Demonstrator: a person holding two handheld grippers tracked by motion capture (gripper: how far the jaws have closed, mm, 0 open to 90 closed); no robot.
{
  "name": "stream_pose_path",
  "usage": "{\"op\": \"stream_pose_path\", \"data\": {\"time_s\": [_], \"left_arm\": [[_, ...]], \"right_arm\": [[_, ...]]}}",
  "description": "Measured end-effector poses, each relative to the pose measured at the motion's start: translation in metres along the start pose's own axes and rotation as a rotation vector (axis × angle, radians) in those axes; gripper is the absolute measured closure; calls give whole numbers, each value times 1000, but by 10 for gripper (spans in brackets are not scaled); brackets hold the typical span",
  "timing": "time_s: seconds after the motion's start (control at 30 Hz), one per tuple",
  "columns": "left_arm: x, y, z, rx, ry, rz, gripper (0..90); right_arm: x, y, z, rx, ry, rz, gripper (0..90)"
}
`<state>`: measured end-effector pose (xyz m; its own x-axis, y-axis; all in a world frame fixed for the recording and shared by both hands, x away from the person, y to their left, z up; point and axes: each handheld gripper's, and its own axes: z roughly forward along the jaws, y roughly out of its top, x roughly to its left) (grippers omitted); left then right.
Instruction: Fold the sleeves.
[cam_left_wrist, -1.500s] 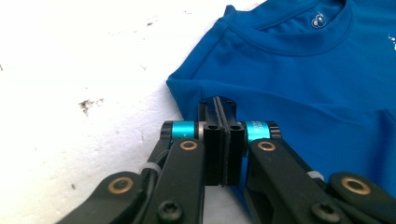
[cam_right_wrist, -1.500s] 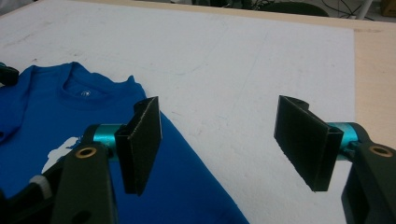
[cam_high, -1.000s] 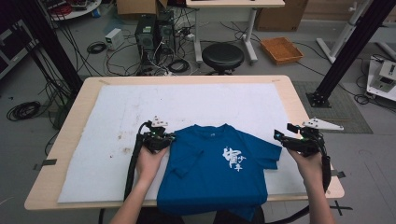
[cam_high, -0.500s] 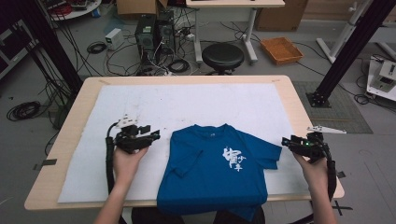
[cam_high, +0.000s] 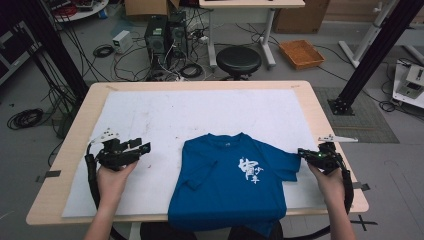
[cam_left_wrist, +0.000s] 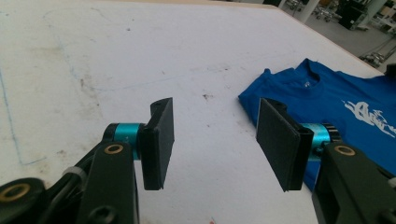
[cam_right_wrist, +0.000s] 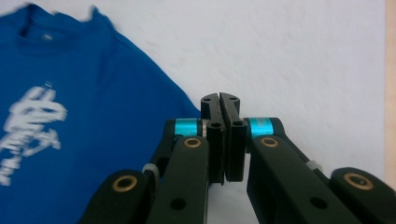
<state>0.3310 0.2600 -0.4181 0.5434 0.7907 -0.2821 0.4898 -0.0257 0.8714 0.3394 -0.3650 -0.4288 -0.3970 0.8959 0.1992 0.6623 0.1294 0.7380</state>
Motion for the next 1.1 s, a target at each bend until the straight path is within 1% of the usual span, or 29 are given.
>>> {"op": "stream_pose_path", "data": {"time_s": [0.03,0.07,0.17,0.27,0.3,0.33,0.37,0.43,0.47,0.5,0.53,0.57,0.63,0.7,0.73,0.77,0.83,0.87,0.97,1.0,1.03,1.07,1.1], "left_arm": [[0,0,0,0,0,0,467],[-1,0,1,6,-2,2,467],[-2,1,4,10,-12,8,467],[-4,1,6,13,-18,9,467],[-5,1,7,14,-23,10,468],[-5,1,7,14,-26,14,467],[-6,1,8,15,-28,9,468],[-7,1,9,18,-33,13,467],[-7,2,10,23,-35,14,468],[-8,2,11,23,-36,15,467],[-8,1,12,24,-39,15,467],[-9,1,12,26,-40,16,468],[-10,1,13,31,-44,19,467],[-10,1,14,32,-48,22,467],[-11,1,15,32,-49,18,467],[-11,1,15,34,-51,20,464],[-11,0,16,35,-53,19,463],[-11,0,16,34,-53,20,463],[-11,0,16,38,-51,17,459],[-10,0,16,38,-53,19,458],[-11,0,16,40,-52,17,458],[-11,-1,17,40,-54,16,458],[-11,-1,17,44,-54,16,458]], "right_arm": [[0,0,0,0,0,0,898],[7,4,-4,-12,8,-14,899],[33,16,-9,-19,18,-66,899],[58,25,-10,-15,23,-125,899],[70,29,-9,-16,23,-154,898],[79,32,-8,-15,24,-170,899],[89,35,-7,-14,23,-190,899],[109,40,-1,-6,18,-229,899],[116,41,2,-4,15,-248,899],[128,44,7,6,10,-271,899],[136,45,13,14,5,-286,898],[144,47,19,24,5,-302,899],[157,49,31,39,13,-317,898],[166,49,43,53,28,-333,893],[170,49,47,55,45,-338,885],[173,48,50,54,59,-342,850],[175,47,48,29,93,-348,786],[174,46,46,17,100,-350,765],[160,42,29,-21,109,-313,713],[151,38,21,-28,105,-291,711],[143,34,16,-30,103,-275,690],[135,30,11,-29,99,-250,666],[127,24,8,-24,97,-234,664]]}}
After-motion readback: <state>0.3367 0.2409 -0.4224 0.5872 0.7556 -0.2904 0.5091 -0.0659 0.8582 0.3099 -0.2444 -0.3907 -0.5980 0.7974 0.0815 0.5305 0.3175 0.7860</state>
